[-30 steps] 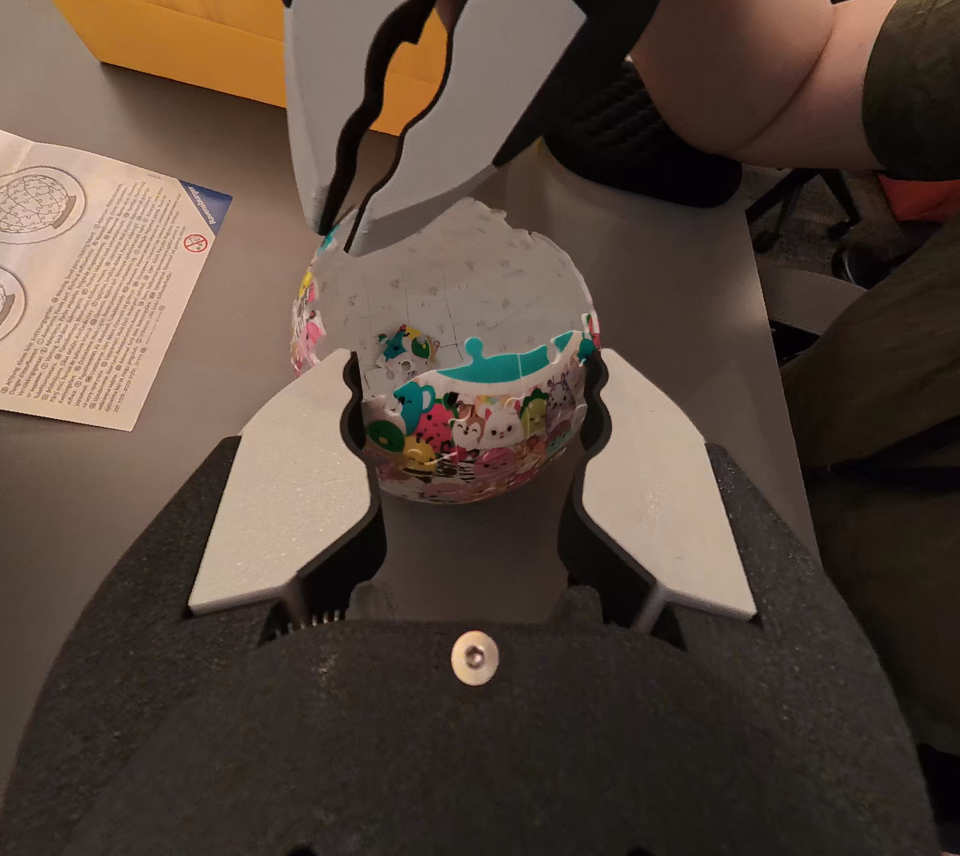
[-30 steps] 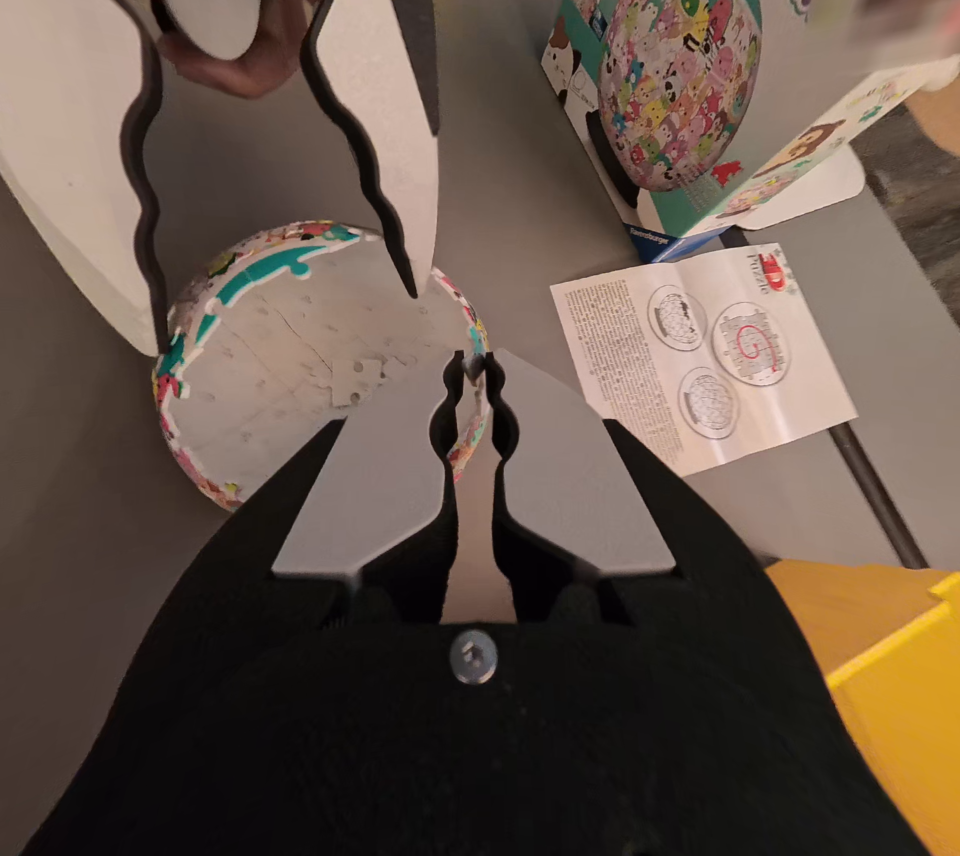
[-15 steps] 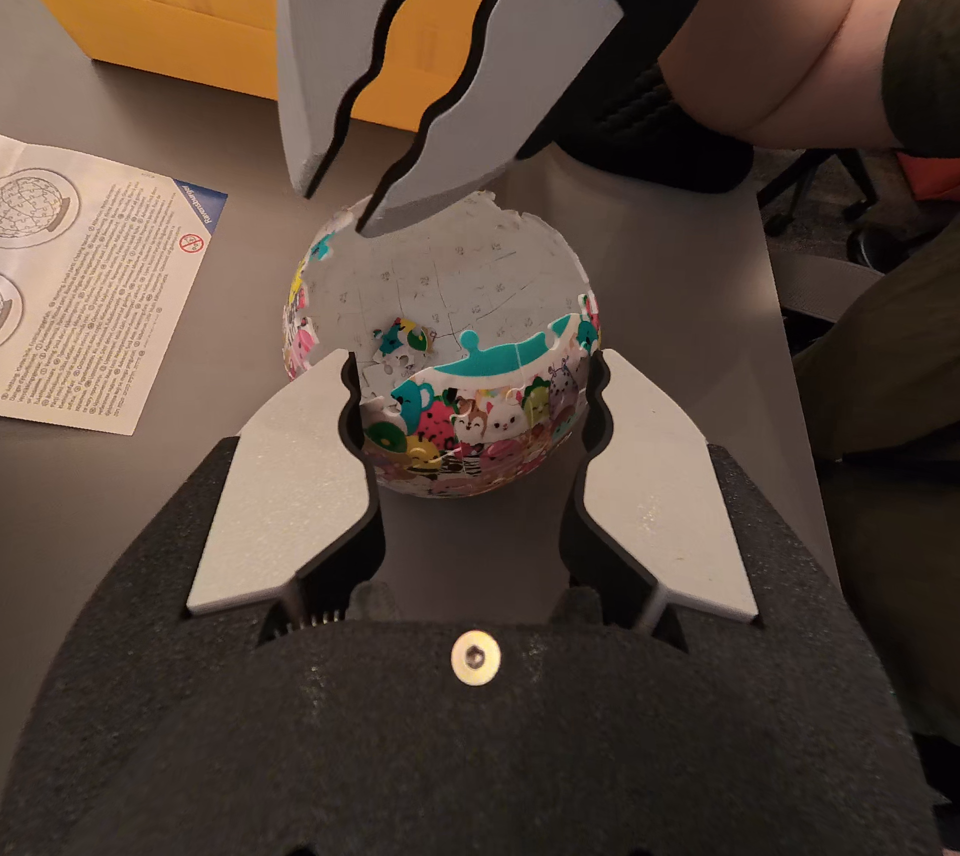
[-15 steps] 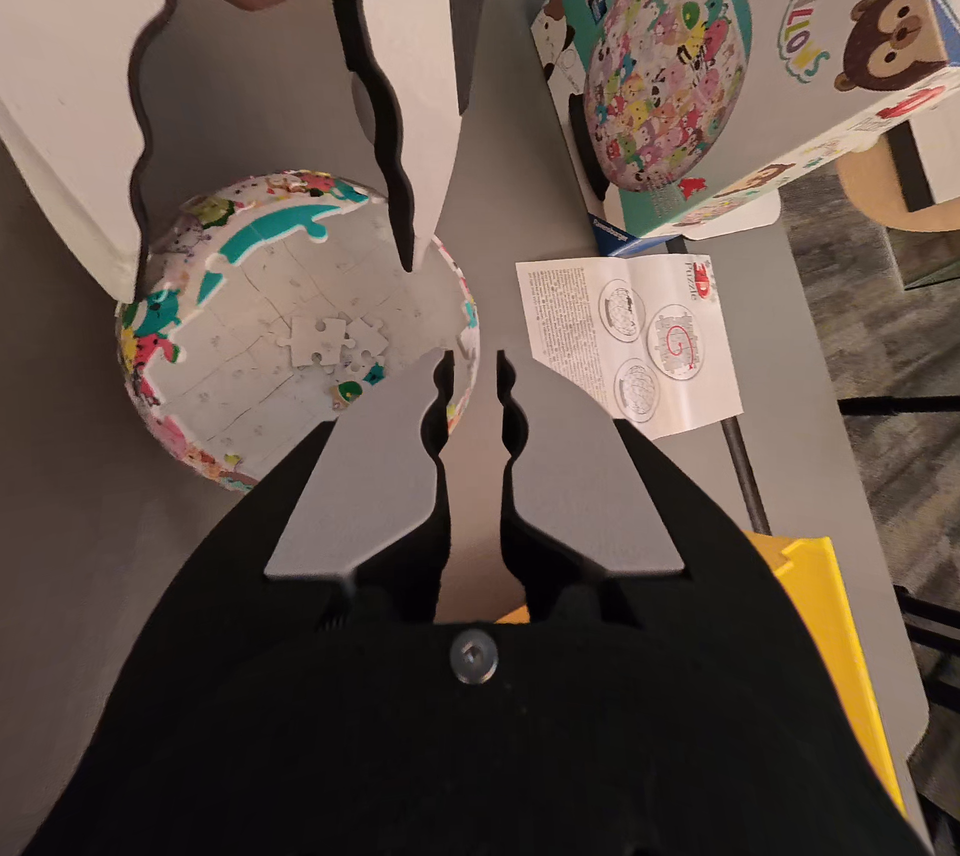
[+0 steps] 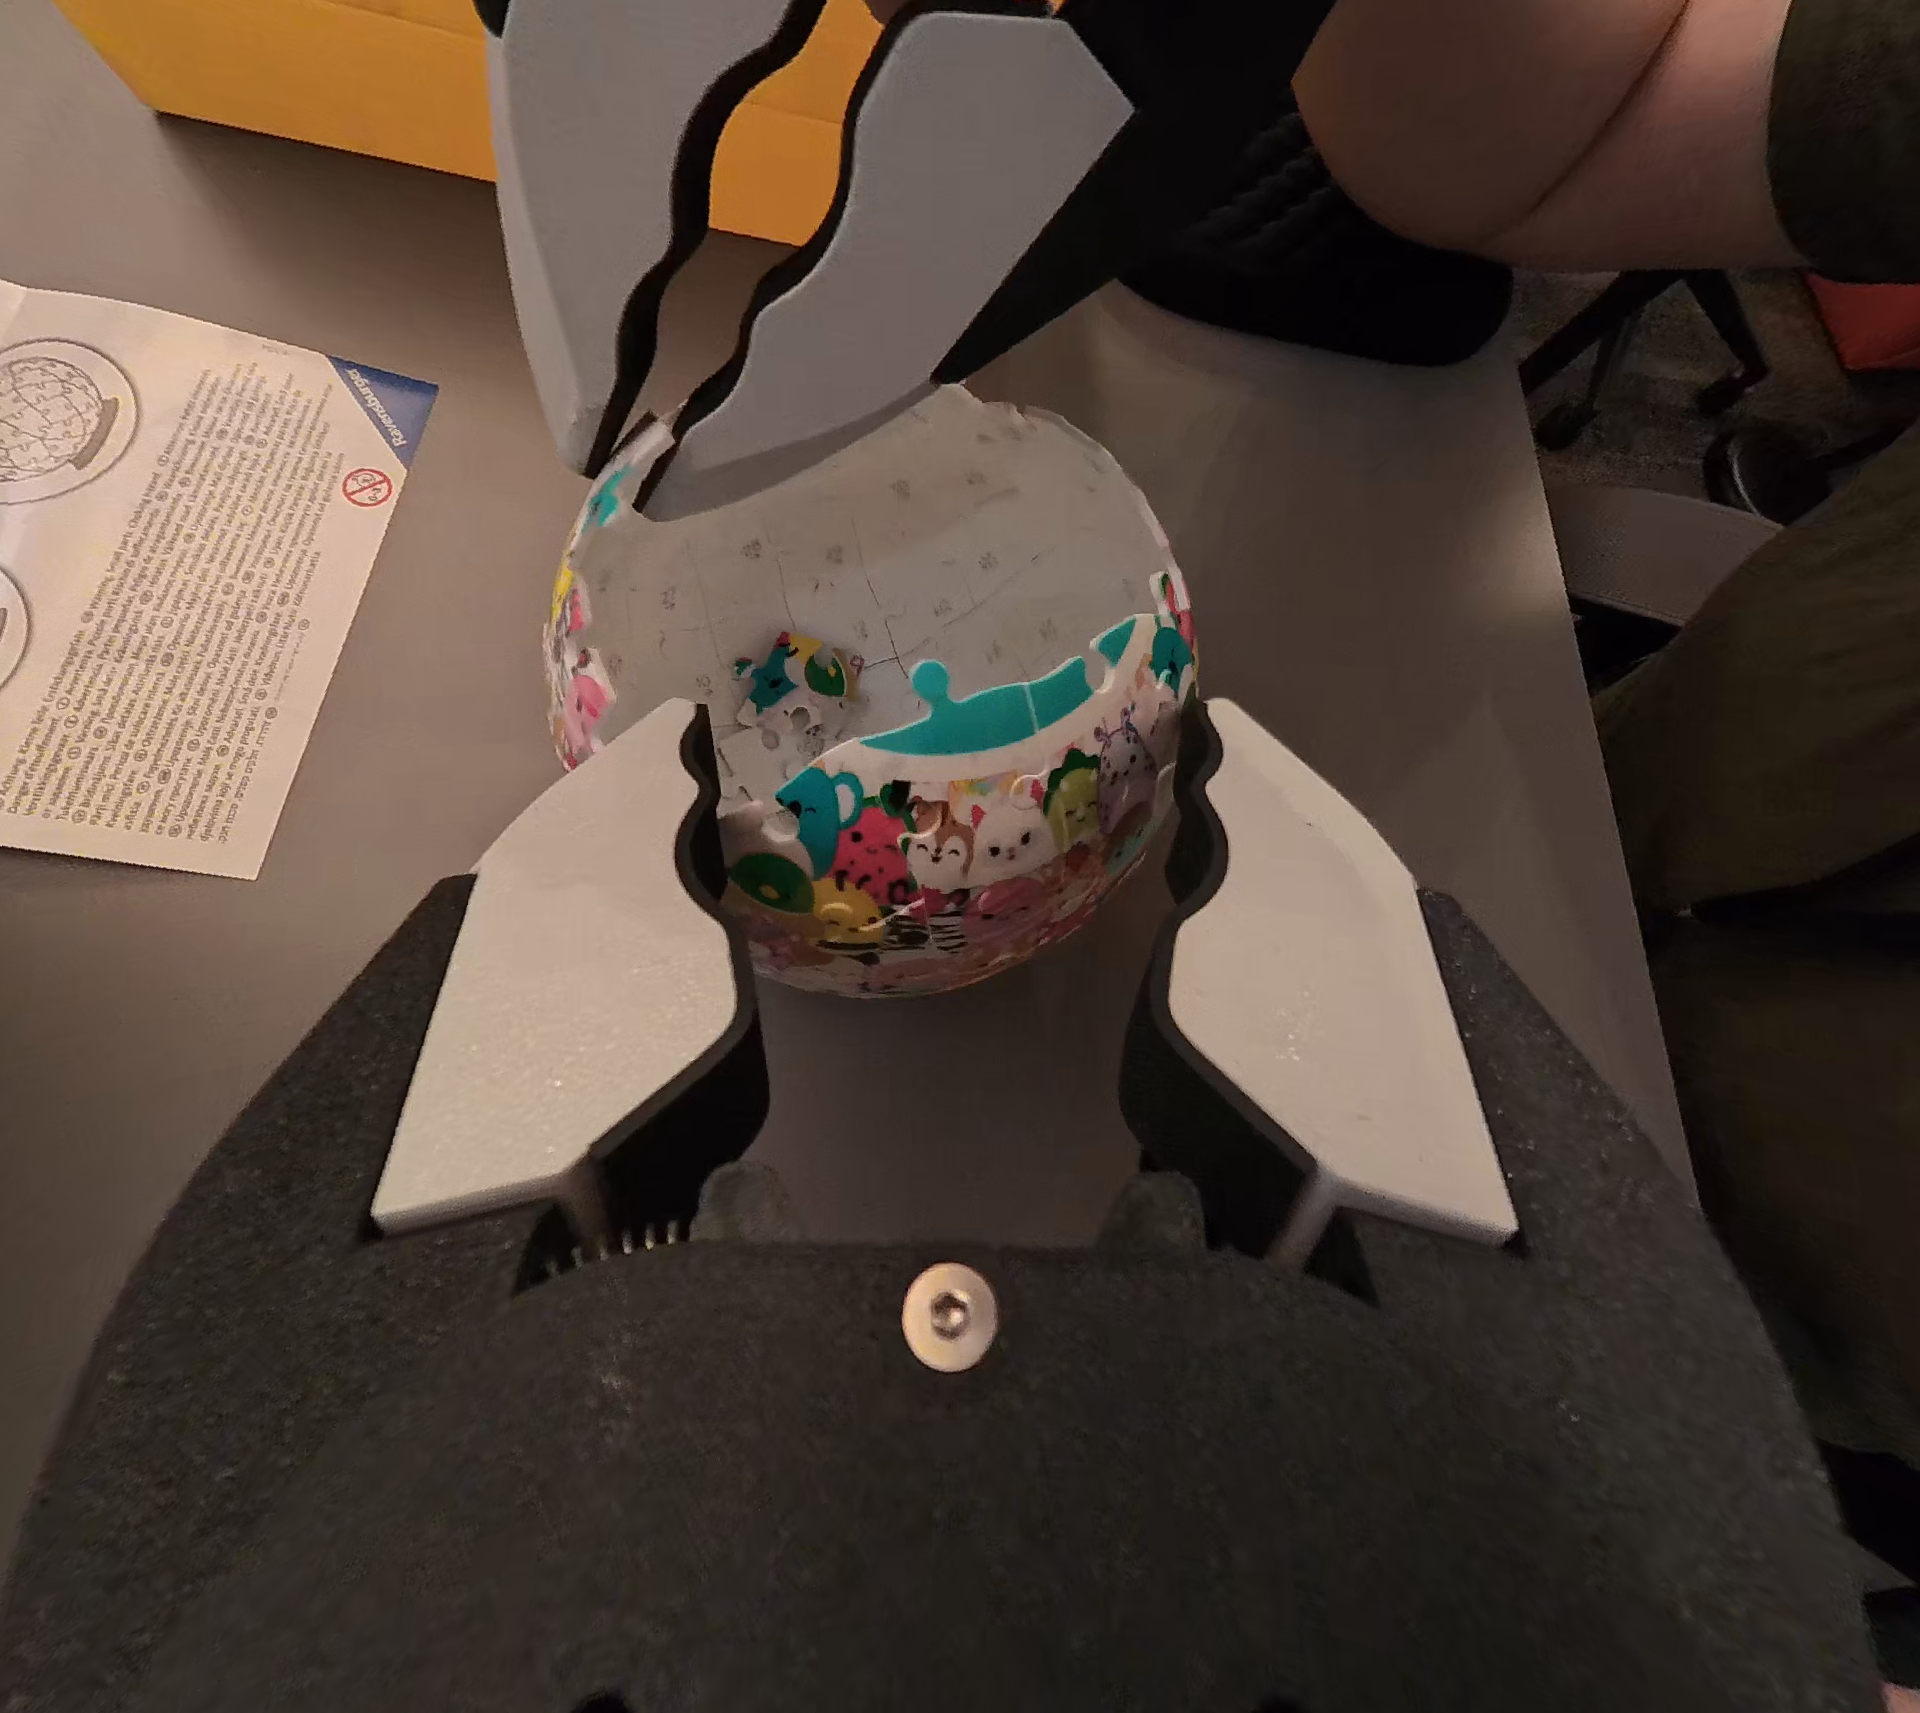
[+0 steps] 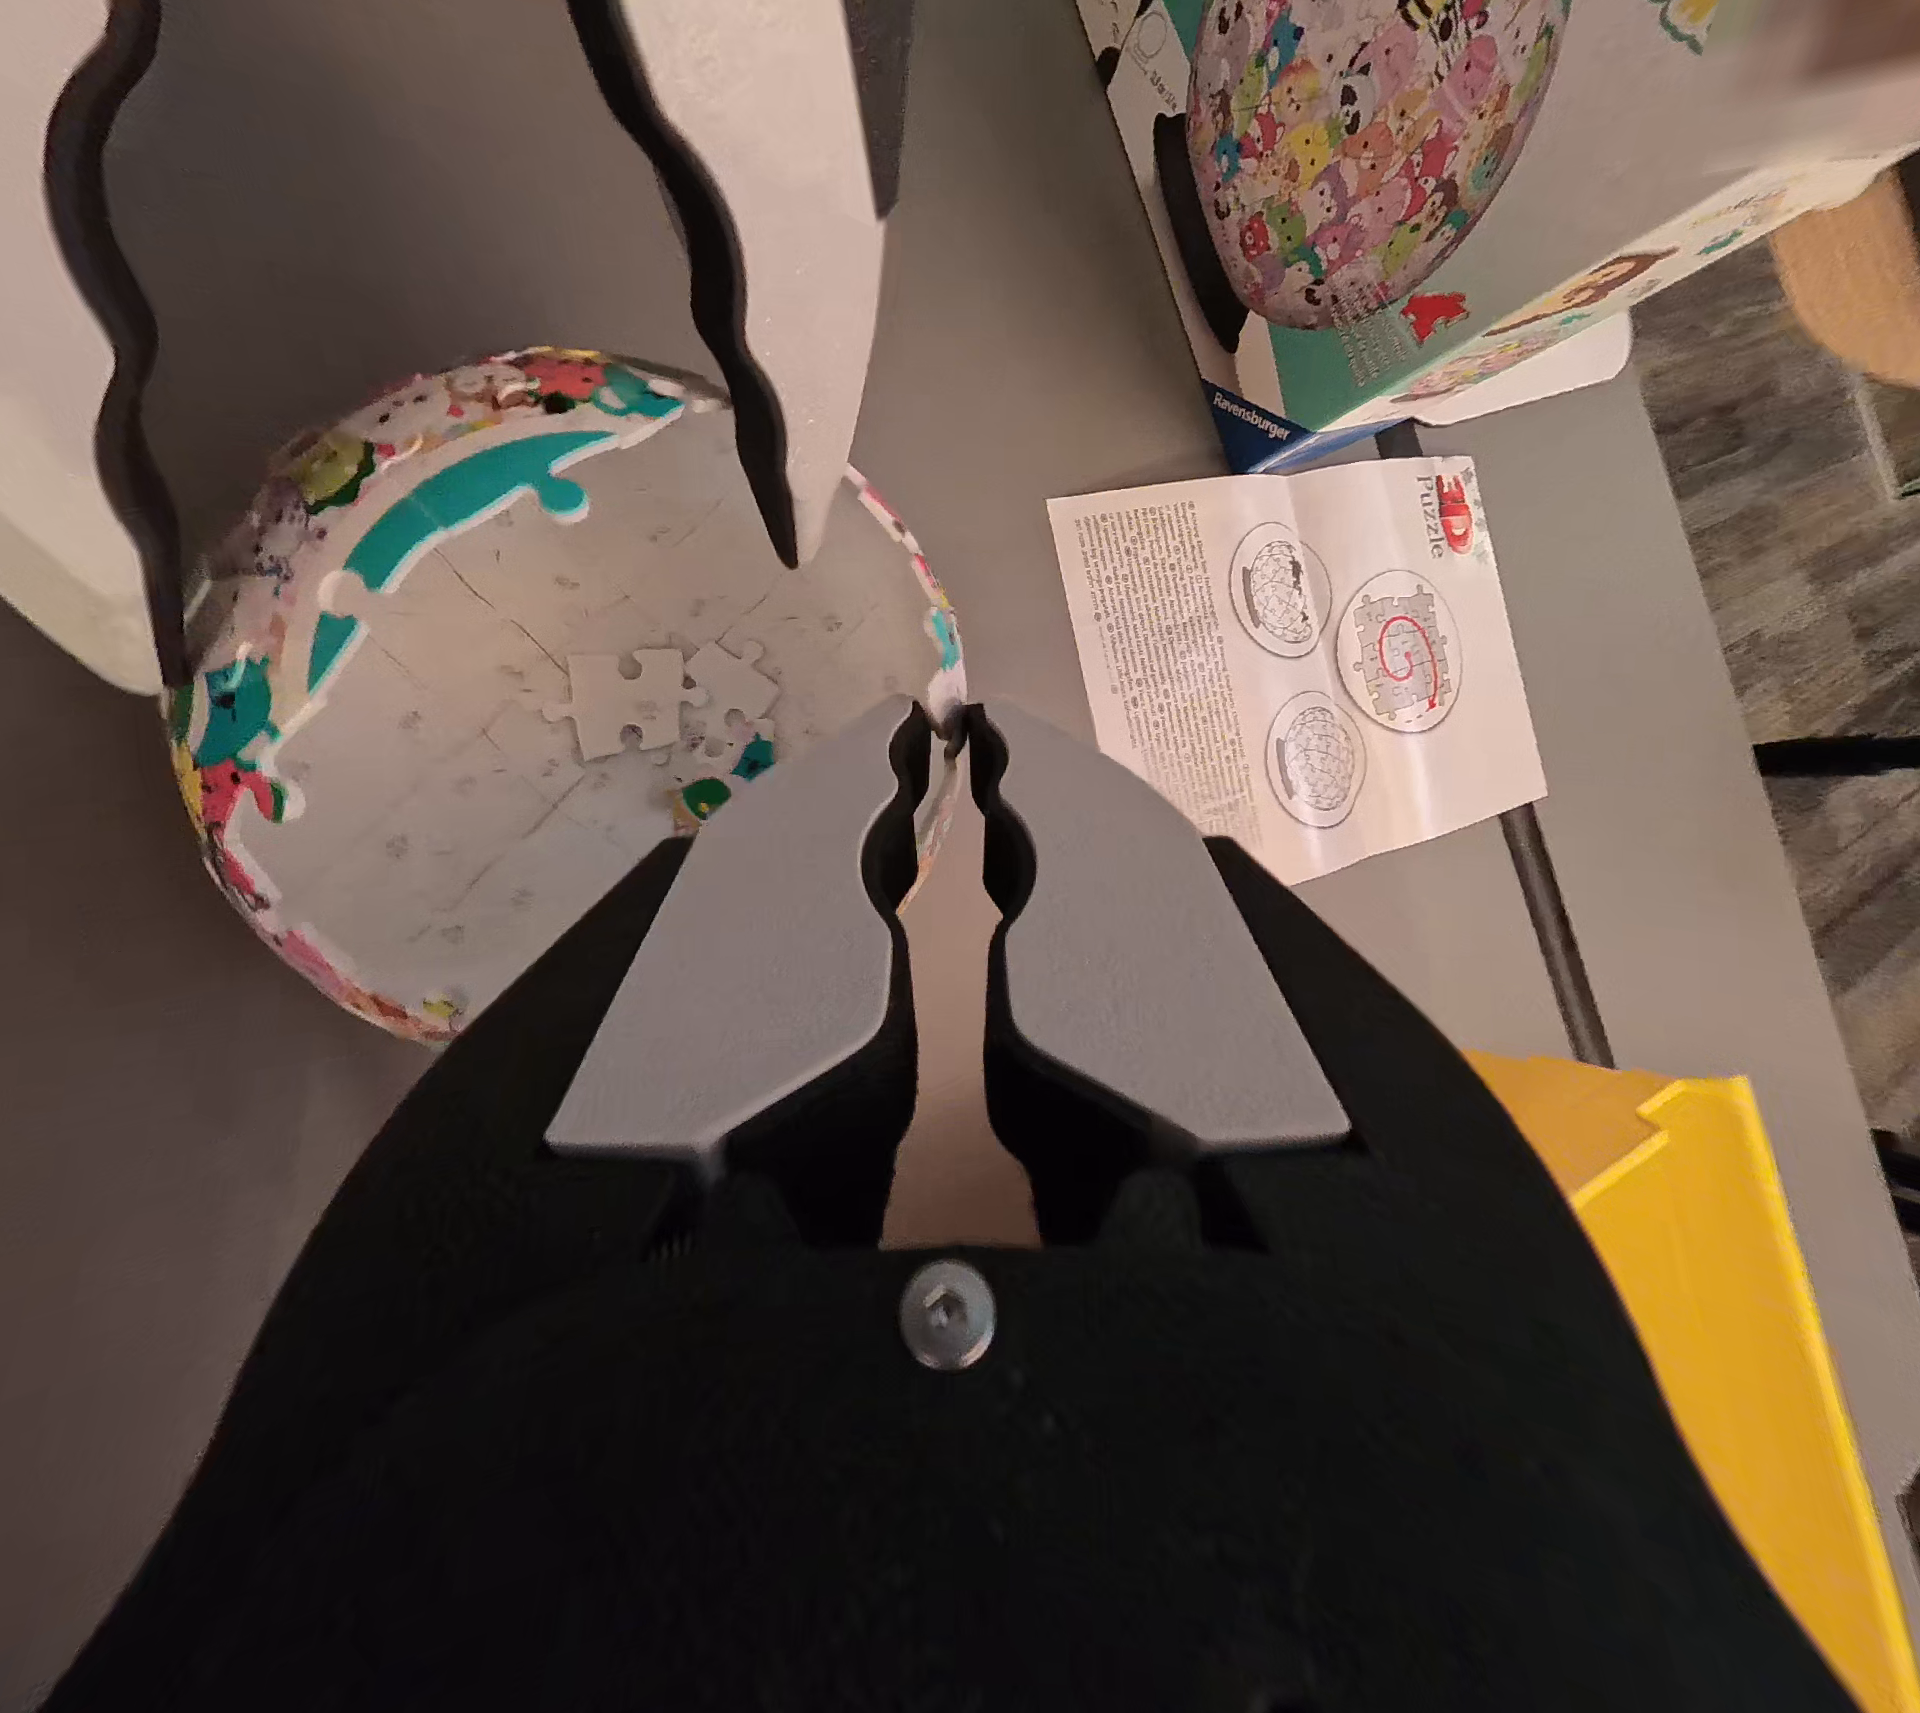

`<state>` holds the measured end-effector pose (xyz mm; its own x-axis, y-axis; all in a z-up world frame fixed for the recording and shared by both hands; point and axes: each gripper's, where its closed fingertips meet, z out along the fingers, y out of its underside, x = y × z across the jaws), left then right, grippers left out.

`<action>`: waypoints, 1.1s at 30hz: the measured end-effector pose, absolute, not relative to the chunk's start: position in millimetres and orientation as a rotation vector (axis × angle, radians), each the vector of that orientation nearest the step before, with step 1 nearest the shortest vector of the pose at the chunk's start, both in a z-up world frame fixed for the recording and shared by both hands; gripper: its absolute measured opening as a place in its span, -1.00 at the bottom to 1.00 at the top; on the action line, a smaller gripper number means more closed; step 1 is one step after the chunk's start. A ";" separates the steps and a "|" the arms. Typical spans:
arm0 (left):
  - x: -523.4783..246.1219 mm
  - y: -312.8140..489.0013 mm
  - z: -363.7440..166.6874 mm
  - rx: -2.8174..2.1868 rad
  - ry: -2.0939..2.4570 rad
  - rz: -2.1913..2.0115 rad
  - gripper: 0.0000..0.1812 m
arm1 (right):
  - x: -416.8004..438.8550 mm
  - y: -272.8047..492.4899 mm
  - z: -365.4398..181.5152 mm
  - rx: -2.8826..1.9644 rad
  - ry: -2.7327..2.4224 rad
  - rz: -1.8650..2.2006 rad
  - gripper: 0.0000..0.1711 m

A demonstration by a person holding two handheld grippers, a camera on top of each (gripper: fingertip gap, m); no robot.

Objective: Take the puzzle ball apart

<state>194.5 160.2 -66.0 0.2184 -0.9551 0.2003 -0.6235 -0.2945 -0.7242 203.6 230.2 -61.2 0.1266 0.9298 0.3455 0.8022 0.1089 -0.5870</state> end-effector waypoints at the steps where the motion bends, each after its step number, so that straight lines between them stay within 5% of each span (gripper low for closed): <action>1: 194.7 160.0 -66.4 -1.998 1.458 -0.870 -0.06 | 203.6 230.4 -61.2 -1.743 -1.673 0.262 -0.91; 16: 197.7 158.8 -68.9 -1.995 1.478 -0.854 -0.05 | 205.1 229.8 -62.7 -2.016 -1.535 0.678 -0.82; 24: 191.1 157.1 -31.5 -1.884 1.364 -1.087 -0.22 | 224.7 222.3 -13.2 -1.888 -1.503 0.848 -0.81; 33: 183.5 212.5 -7.6 -1.748 1.218 -0.574 -0.60 | 237.6 226.0 -35.5 -2.036 -1.506 0.703 -0.66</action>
<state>183.5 212.5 -7.6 0.4067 -0.9062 -0.1161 -0.4877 -0.1078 -0.8663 237.6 226.0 -35.5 0.2519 0.9619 -0.1060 0.6991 -0.2566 -0.6674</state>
